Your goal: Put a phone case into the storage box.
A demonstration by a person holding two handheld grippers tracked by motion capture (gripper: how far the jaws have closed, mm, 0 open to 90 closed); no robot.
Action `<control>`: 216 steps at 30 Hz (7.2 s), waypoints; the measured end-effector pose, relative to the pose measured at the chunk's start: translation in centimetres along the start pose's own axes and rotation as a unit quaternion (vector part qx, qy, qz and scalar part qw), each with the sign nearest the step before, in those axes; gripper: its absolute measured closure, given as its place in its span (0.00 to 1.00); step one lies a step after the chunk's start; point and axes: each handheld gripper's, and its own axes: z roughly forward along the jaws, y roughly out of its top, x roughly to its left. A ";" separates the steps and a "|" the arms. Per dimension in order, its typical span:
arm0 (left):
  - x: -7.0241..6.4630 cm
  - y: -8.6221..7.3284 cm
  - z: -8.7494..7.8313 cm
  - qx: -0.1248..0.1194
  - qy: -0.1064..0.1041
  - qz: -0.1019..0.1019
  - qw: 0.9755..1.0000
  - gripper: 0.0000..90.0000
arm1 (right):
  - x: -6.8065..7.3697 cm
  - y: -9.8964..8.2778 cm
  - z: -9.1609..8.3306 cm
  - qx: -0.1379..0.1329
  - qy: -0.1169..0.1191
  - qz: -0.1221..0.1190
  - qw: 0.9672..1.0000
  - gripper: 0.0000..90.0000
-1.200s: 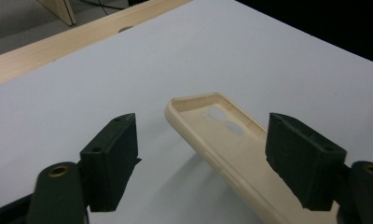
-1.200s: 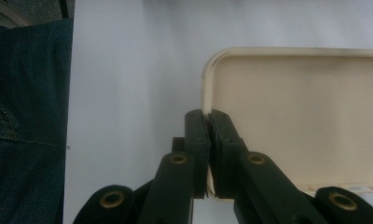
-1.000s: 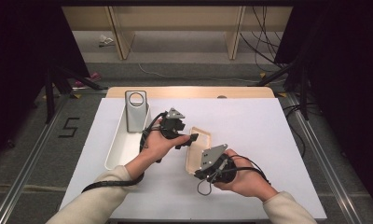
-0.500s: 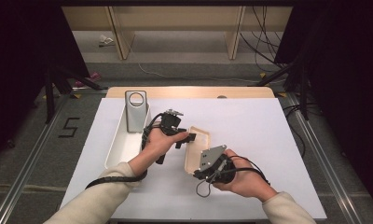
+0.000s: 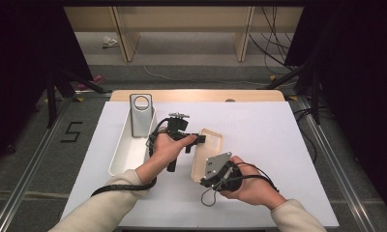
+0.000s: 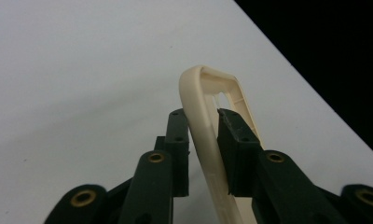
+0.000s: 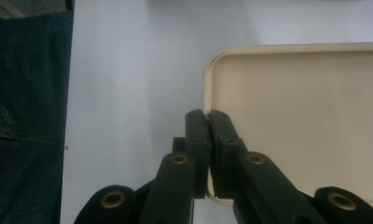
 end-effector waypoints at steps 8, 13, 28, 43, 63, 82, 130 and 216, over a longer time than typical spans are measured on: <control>-2.9 0.0 -1.1 -0.048 -0.026 0.047 0.997 0.90 | -0.2 -0.3 0.6 0.015 -0.008 0.009 1.000 0.96; -3.3 0.0 -2.1 -0.082 0.013 0.117 0.990 0.90 | -0.5 -0.8 0.6 0.000 -0.036 0.021 0.999 0.71; -0.8 -1.1 -5.5 -0.163 0.061 0.146 0.974 0.90 | -1.7 -2.3 -1.1 -0.090 -0.087 0.080 0.989 0.31; 0.8 -2.7 -7.8 -0.202 0.056 0.143 0.967 0.90 | -2.4 -3.4 -1.6 -0.112 -0.097 0.129 0.981 0.27; 0.9 -3.0 -9.2 -0.219 0.056 0.151 0.962 0.90 | -2.8 -4.5 -2.6 -0.143 -0.122 0.173 0.967 0.21; 1.3 -2.2 -10.7 -0.236 0.060 0.152 0.958 0.90 | -2.8 -6.2 -3.7 -0.150 -0.142 0.197 0.958 0.21; 3.0 -0.9 -13.6 -0.261 0.079 0.142 0.952 0.90 | -2.7 -7.4 -4.7 -0.159 -0.158 0.219 0.950 0.19; 7.6 0.4 -18.3 -0.284 0.116 0.110 0.945 0.90 | -2.3 -9.1 -6.2 -0.170 -0.177 0.242 0.939 0.19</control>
